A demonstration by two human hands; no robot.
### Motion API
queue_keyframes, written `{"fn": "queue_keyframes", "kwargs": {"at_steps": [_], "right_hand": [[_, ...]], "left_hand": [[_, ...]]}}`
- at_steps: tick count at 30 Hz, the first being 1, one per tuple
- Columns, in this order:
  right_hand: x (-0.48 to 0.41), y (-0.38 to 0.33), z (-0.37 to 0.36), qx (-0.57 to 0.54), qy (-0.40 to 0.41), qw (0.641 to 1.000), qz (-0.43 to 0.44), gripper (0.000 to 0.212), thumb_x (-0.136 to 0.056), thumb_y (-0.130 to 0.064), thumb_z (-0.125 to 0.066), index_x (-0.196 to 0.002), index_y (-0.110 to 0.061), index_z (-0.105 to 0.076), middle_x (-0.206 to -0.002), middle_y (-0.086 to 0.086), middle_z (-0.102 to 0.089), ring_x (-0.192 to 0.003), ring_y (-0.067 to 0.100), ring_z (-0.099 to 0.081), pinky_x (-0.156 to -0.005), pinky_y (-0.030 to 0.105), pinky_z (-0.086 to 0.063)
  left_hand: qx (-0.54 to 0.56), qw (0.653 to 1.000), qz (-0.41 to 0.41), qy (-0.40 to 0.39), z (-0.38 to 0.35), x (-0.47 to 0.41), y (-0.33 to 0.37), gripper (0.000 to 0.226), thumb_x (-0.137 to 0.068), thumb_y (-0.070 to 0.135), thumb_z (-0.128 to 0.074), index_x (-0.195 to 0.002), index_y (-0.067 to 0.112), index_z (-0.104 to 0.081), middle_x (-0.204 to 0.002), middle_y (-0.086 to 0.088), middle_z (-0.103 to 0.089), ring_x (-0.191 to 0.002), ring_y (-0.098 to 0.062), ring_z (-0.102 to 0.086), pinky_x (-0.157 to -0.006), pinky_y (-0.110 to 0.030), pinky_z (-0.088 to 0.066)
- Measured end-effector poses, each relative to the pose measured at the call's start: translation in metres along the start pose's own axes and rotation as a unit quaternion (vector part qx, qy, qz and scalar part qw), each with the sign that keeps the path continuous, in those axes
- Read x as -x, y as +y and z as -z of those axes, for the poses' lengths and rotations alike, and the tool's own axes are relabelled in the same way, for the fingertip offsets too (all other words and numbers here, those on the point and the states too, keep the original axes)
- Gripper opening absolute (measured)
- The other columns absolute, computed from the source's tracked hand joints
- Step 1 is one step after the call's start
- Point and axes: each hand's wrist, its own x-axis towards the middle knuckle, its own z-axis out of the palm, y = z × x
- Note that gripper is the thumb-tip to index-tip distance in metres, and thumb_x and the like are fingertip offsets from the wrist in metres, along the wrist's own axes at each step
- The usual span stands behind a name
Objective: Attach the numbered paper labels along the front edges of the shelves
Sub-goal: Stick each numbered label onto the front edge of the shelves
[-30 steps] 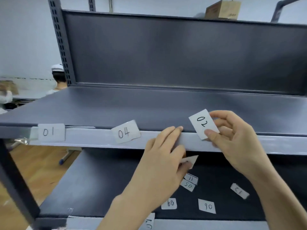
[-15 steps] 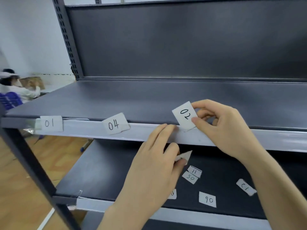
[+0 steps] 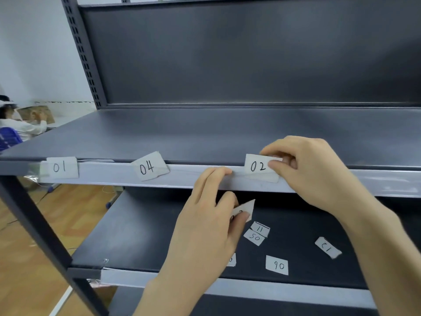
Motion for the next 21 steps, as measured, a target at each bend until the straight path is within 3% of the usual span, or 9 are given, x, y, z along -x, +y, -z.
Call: {"fn": "queue_keyframes", "kwargs": {"at_steps": [5, 10, 14, 18, 21], "right_hand": [[0.0, -0.01, -0.007, 0.001, 0.01, 1.0, 0.011, 0.017, -0.089, -0.014, -0.061, -0.09, -0.028, -0.069, -0.08, -0.012, -0.063, -0.075, 0.005, -0.055, -0.071, 0.024, -0.044], [-0.004, -0.02, -0.015, -0.025, 0.032, 0.999, 0.016, 0.016, -0.089, -0.014, -0.061, -0.089, -0.025, -0.072, -0.075, -0.011, -0.064, -0.068, 0.006, -0.054, -0.067, 0.018, -0.043], [-0.006, -0.022, -0.022, -0.008, 0.029, 0.999, 0.031, 0.017, -0.089, -0.013, -0.061, -0.089, -0.025, -0.073, -0.078, -0.011, -0.065, -0.073, 0.008, -0.056, -0.071, 0.027, -0.047], [-0.007, -0.025, -0.023, -0.042, 0.053, 0.997, 0.023, 0.016, -0.087, -0.013, -0.063, -0.085, -0.025, -0.073, -0.078, -0.01, -0.061, -0.065, 0.007, -0.056, -0.065, 0.011, -0.04], [-0.011, -0.03, -0.025, -0.06, 0.048, 0.997, 0.024, 0.015, -0.087, -0.012, -0.064, -0.086, -0.024, -0.074, -0.076, -0.009, -0.061, -0.066, 0.006, -0.057, -0.066, 0.012, -0.042]], "left_hand": [[0.011, 1.0, 0.001, 0.002, 0.0, 0.001, -0.001, 0.024, -0.092, 0.036, -0.05, -0.077, 0.017, -0.052, -0.144, 0.003, -0.04, -0.141, -0.014, -0.029, -0.091, -0.02, -0.041], [0.008, 1.0, -0.003, -0.004, 0.0, 0.002, -0.001, 0.023, -0.093, 0.036, -0.05, -0.079, 0.018, -0.051, -0.145, 0.002, -0.038, -0.141, -0.014, -0.028, -0.09, -0.018, -0.039], [0.006, 1.0, -0.007, -0.002, 0.001, 0.002, -0.003, 0.023, -0.093, 0.035, -0.051, -0.078, 0.017, -0.051, -0.144, 0.003, -0.039, -0.141, -0.013, -0.028, -0.093, -0.019, -0.039], [0.008, 1.0, -0.002, -0.003, 0.001, 0.001, -0.001, 0.024, -0.093, 0.034, -0.051, -0.077, 0.017, -0.051, -0.145, 0.0, -0.039, -0.141, -0.016, -0.028, -0.095, -0.024, -0.041], [0.025, 1.0, 0.016, -0.007, 0.002, 0.001, 0.002, 0.023, -0.092, 0.035, -0.051, -0.077, 0.018, -0.051, -0.147, -0.001, -0.036, -0.135, -0.018, -0.037, -0.083, -0.022, -0.044]]}}
